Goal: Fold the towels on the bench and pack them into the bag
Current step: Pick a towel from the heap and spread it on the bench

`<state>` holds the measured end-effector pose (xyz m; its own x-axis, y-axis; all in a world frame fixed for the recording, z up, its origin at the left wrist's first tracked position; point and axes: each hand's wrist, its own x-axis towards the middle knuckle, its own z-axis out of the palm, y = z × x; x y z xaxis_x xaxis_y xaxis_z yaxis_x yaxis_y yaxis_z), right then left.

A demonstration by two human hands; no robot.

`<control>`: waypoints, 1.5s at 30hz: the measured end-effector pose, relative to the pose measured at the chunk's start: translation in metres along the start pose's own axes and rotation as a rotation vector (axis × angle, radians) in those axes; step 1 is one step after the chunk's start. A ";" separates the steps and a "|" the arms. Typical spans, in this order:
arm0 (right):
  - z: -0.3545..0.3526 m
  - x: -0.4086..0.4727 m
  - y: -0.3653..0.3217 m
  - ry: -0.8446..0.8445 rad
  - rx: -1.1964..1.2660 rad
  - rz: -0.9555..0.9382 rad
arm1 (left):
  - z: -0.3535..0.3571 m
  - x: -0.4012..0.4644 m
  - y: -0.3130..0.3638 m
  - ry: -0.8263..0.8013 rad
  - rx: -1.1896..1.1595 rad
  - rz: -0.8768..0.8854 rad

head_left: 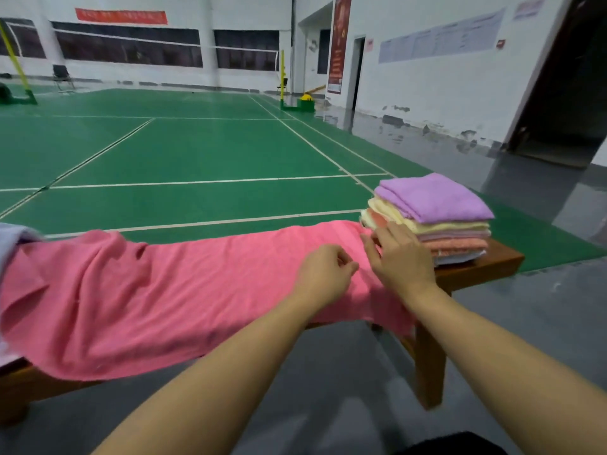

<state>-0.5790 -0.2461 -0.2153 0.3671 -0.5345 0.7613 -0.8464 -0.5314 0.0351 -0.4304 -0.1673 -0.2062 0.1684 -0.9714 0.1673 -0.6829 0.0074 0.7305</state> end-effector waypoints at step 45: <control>0.085 0.159 -0.008 -0.647 1.579 1.215 | -0.029 0.061 -0.041 -0.076 -1.253 -0.423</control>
<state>-0.4815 -0.3826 -0.1494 0.3562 -0.8764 -0.3242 0.1377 0.3924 -0.9094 -0.3720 -0.2202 -0.2068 0.1368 -0.9634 -0.2304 0.5330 -0.1244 0.8369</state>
